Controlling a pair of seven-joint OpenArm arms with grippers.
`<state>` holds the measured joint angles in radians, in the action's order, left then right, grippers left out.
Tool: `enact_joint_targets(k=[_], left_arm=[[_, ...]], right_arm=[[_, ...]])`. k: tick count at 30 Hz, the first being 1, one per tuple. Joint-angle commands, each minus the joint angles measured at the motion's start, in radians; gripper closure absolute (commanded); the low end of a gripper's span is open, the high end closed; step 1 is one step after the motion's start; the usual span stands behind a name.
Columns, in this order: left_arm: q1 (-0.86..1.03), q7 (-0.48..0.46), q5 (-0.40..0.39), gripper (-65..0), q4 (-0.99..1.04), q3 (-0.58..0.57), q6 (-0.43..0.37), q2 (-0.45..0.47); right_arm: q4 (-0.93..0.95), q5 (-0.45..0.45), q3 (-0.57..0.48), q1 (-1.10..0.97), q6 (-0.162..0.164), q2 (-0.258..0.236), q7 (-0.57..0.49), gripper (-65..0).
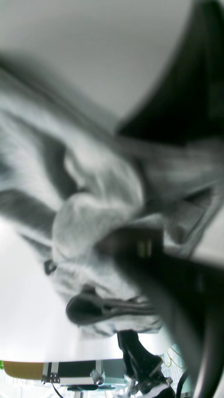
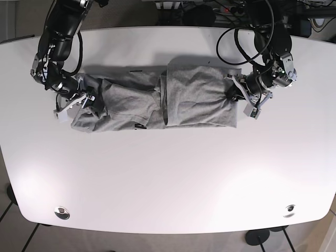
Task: Fold the T-shirt properly
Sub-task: 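Fold the grey strip's other end with the right gripper onto the middle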
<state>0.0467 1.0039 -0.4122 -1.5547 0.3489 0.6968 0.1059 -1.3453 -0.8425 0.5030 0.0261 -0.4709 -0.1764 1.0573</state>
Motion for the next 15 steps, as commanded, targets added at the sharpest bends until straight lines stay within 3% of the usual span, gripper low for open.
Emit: enact_joint_targets(k=[1,2,5,8,10,12,15], left_arm=[[-0.012,-0.009,-0.007,-3.6,-0.011,0.0,0.001,0.005],[-0.012,-0.007,-0.007,-3.6,-0.01,0.0,0.001,0.002],[-0.012,-0.007,-0.007,-3.6,-0.008,-0.001,0.001,-0.013],[-0.011,-0.004,-0.006,-3.6,-0.008,-0.001,0.001,-0.065],[-0.011,-0.004,-0.006,-3.6,-0.008,-0.001,0.001,-0.099],[-0.011,-0.004,-0.007,-3.6,-0.007,-0.001,-0.052,-0.139],[-0.029,-0.013,-0.011,-3.6,0.079,-0.044,-0.09,-0.18]], right_arm=[[-0.018,-0.024,0.0,0.019,-0.004,-0.021,-0.015,-1.0],[-0.024,-0.024,0.0,0.019,-0.004,-0.022,-0.015,-3.6],[-0.102,-0.002,0.0,0.013,-0.002,-0.021,-0.015,-1.6],[-0.31,0.076,-0.019,-0.032,0.039,-0.007,0.002,-1.7],[-0.443,0.082,-0.093,-0.059,0.06,-0.001,0.005,-1.7],[-0.566,0.082,-0.171,-0.088,0.08,-0.001,0.005,-1.7],[-0.624,0.081,-0.264,-0.09,0.074,0.008,0.004,-1.7]])
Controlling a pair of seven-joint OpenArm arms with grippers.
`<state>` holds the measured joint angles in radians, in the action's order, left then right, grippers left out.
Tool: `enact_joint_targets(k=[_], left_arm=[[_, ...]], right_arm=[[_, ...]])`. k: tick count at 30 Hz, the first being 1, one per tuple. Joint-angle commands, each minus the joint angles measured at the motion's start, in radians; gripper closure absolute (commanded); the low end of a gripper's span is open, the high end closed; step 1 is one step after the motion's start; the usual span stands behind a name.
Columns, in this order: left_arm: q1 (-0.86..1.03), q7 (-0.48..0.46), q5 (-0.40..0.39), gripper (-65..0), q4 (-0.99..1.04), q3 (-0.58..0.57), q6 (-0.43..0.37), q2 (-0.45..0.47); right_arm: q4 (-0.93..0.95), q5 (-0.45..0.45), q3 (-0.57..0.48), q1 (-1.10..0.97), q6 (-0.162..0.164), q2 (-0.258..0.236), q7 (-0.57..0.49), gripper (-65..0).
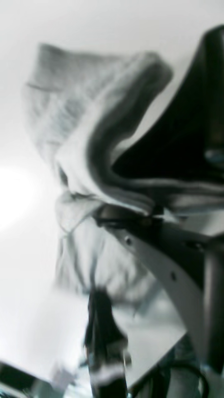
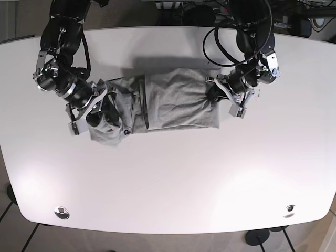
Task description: Fold the T-shirt properly
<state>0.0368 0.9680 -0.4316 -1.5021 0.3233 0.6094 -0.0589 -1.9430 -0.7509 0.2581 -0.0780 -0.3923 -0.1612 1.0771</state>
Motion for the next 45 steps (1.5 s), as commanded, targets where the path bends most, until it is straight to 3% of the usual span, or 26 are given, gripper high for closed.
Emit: enact_joint_targets(k=[1,7,12,14,19,22,24,25,26,28,29,30,32,35,37,41,45], left_arm=[[-0.047,0.012,0.007,-3.6,0.076,-0.033,-0.006,-0.015],[-0.077,0.006,0.004,-3.6,0.16,-0.036,-0.006,-0.034],[-0.077,0.007,0.004,-3.6,0.16,-0.036,-0.006,-0.04],[-0.077,0.007,0.004,-3.6,0.16,-0.036,-0.006,-0.042],[-0.079,0.007,0.003,-3.6,0.159,-0.036,-0.006,-0.043],[-0.079,0.006,0.003,-3.6,0.159,-0.036,-0.006,-0.043],[-0.081,0.006,0.003,-3.6,0.159,-0.036,-0.004,-0.043],[-0.082,0.006,0.001,-3.6,0.157,-0.036,-0.001,-0.045],[-0.084,0.006,0.001,-3.6,0.157,-0.036,-0.001,-0.045],[-0.105,0.006,0.001,-3.6,0.157,-0.033,-0.001,-0.045],[-0.111,0.006,0.0,-3.6,0.157,-0.031,0.0,-0.045],[-0.116,0.007,-0.014,-3.6,0.157,-0.026,0.0,-0.04],[-0.122,0.01,-0.117,-3.6,0.114,0.058,0.0,-0.02],[-0.111,0.012,-0.276,-3.6,0.059,0.167,-0.004,0.11],[-0.09,0.012,-0.327,-3.6,0.062,0.193,-0.004,0.216],[-0.068,0.007,-0.33,-3.6,0.062,0.256,-0.004,0.319],[-0.05,0.009,-0.33,-3.6,0.061,0.276,-0.003,0.336]], right_arm=[[-0.031,-0.011,-0.075,0.017,-0.004,0.013,-0.021,-1.7],[-0.025,0.034,-0.224,0.045,0.0,0.088,-0.022,-1.7],[0.034,0.307,-0.348,0.105,-0.003,0.19,-0.041,-1.9],[0.087,0.359,-0.374,0.116,-0.003,0.197,-0.081,-2.1],[0.238,0.364,-0.432,0.175,0.002,0.199,-0.105,-3.3],[0.258,0.371,-0.437,0.18,0.005,0.199,-0.105,-18.9],[0.248,0.367,-0.437,0.18,0.051,0.199,-0.105,-34.4],[0.224,0.362,-0.443,0.18,0.097,0.199,-0.105,-46.5],[0.208,0.362,-0.464,0.18,0.125,0.199,-0.105,-53.0],[0.175,0.364,-0.523,0.18,0.145,0.191,-0.105,-62.6],[0.149,0.362,-0.54,0.18,0.148,0.19,-0.105,-63.7],[0.124,0.36,-0.541,0.18,0.148,0.19,-0.105,-63.3],[0.101,0.36,-0.538,0.174,0.148,0.191,-0.105,-61.2],[0.101,0.345,-0.489,0.149,0.146,0.19,-0.105,-57.1],[0.1,0.287,-0.423,0.122,0.146,0.17,-0.105,-53.9],[0.101,0.167,-0.342,0.054,0.146,0.124,-0.105,-49.0],[0.126,0.159,-0.391,0.016,0.155,0.108,-0.105,-48.8]])
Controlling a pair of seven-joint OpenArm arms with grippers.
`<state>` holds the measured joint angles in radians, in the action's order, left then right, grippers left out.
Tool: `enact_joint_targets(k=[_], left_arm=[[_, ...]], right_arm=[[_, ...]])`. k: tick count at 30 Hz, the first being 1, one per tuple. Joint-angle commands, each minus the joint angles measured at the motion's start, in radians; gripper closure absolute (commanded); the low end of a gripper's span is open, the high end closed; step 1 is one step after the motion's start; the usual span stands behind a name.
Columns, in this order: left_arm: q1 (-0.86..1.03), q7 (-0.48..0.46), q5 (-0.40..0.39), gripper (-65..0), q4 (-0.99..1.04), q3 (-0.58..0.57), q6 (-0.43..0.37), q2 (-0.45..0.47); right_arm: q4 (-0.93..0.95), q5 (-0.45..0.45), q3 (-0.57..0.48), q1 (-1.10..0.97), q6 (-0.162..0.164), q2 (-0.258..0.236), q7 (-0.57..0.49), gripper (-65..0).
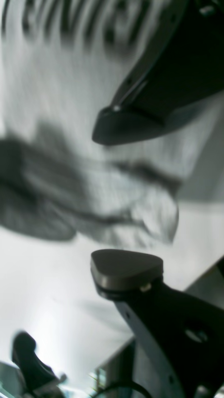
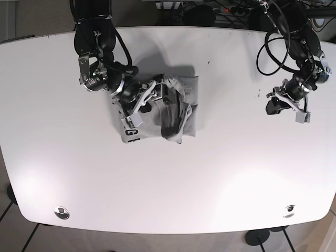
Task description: Fold the T-shirt properly
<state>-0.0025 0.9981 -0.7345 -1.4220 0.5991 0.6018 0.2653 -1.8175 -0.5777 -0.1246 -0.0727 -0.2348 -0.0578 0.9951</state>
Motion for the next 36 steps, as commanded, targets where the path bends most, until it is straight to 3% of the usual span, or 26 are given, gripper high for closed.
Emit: enact_joint_targets(k=[1,8,13,19,21,24,28,31,33,35,36], left_arm=[[0.0,-0.025,-0.027,-3.6,-0.023,0.0,0.005,0.009],[0.009,-0.023,-0.033,-3.6,-0.024,-0.006,0.005,0.004],[0.009,-0.022,-0.029,-3.6,-0.056,-0.041,0.007,0.005],[0.032,-0.026,-0.029,-3.6,-0.236,-0.212,0.007,0.005],[0.035,-0.026,-0.029,-3.6,-0.29,-0.298,0.004,0.004],[0.037,-0.028,-0.029,-3.6,-0.349,-0.428,0.002,-0.019],[0.035,-0.028,-0.02,-3.6,-0.36,-0.566,0.002,-0.085],[0.04,-0.028,0.128,-3.6,-0.36,-0.67,0.002,-0.166],[0.065,-0.028,0.24,-3.6,-0.34,-0.706,0.002,-0.219],[0.068,-0.028,0.304,-3.6,-0.308,-0.707,0.005,-0.245],[0.068,-0.028,0.321,-3.6,-0.283,-0.706,0.007,-0.251]], right_arm=[[0.031,-0.015,-0.047,0.015,-0.002,0.008,-0.023,-48.8],[0.098,-0.017,-0.248,0.135,-0.001,0.071,-0.054,-48.8],[0.091,-0.017,-0.244,0.167,-0.001,0.074,-0.055,-48.8],[0.094,-0.015,-0.063,0.159,-0.001,0.071,-0.08,-48.8],[0.094,-0.015,0.006,0.161,-0.001,0.049,-0.08,-48.5],[0.103,-0.014,0.087,0.187,-0.001,0.019,-0.081,-39.8],[0.215,-0.014,0.115,0.281,-0.001,-0.075,-0.083,-19.0],[0.35,-0.009,0.11,0.371,-0.002,-0.127,-0.109,-7.9],[0.43,0.034,0.107,0.394,-0.011,-0.142,-0.175,-7.1],[0.486,0.097,0.107,0.413,-0.015,-0.141,-0.227,-7.0],[0.519,0.13,0.107,0.417,-0.031,-0.139,-0.25,-6.8]])
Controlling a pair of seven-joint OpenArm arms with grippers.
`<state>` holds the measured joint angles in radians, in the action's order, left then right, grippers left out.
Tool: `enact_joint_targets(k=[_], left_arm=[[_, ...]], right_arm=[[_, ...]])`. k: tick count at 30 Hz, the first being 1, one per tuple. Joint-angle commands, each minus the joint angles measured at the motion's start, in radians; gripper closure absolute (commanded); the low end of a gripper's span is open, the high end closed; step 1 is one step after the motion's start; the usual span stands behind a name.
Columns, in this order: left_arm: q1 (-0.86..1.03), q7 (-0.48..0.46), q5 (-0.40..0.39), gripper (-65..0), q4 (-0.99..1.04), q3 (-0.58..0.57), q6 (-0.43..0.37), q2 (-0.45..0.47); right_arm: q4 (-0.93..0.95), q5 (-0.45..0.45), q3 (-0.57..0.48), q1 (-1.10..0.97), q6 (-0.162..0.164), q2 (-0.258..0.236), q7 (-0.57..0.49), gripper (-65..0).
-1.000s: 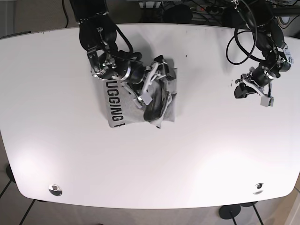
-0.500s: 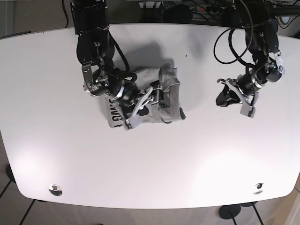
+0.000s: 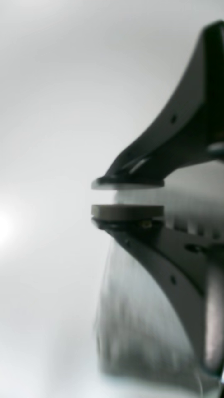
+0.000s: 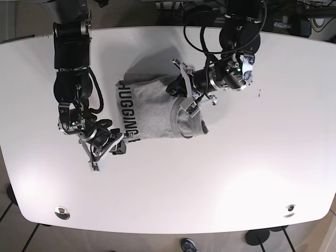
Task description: Fold the T-shirt properly
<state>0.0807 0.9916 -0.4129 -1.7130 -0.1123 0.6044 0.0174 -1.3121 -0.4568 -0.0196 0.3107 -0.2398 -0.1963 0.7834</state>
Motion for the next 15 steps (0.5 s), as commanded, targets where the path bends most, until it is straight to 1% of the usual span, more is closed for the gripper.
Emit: enact_joint_targets(k=[1,2,3,4,6,8,15], left_arm=[[-0.015,-0.021,0.009,-3.6,0.031,0.006,0.004,-0.001],[-0.019,-0.021,0.012,-3.6,0.055,0.007,0.004,0.002],[-0.022,-0.032,0.009,-3.6,0.087,0.007,0.004,0.016],[-0.023,-0.058,0.01,-3.6,0.103,0.007,0.004,0.026],[-0.023,-0.106,0.012,-3.6,0.132,0.007,0.004,0.054],[-0.025,-0.139,0.007,-3.6,0.164,0.007,0.002,0.085],[-0.08,-0.141,0.009,-3.6,0.178,0.009,0.005,0.154]], right_arm=[[0.047,0.033,0.002,0.037,-0.059,0.001,-0.058,-6.7],[0.073,0.056,0.002,0.037,-0.094,0.001,-0.081,-6.7],[0.105,0.089,0.004,0.037,-0.128,0.013,-0.117,-6.7],[0.122,0.111,0.004,0.034,-0.138,0.016,-0.14,-6.7],[0.15,0.148,0.004,0.029,-0.146,0.019,-0.173,-6.5],[0.154,0.158,0.005,0.009,-0.148,0.019,-0.181,-6.5],[0.131,0.16,0.005,-0.02,-0.148,0.011,-0.181,-6.5]])
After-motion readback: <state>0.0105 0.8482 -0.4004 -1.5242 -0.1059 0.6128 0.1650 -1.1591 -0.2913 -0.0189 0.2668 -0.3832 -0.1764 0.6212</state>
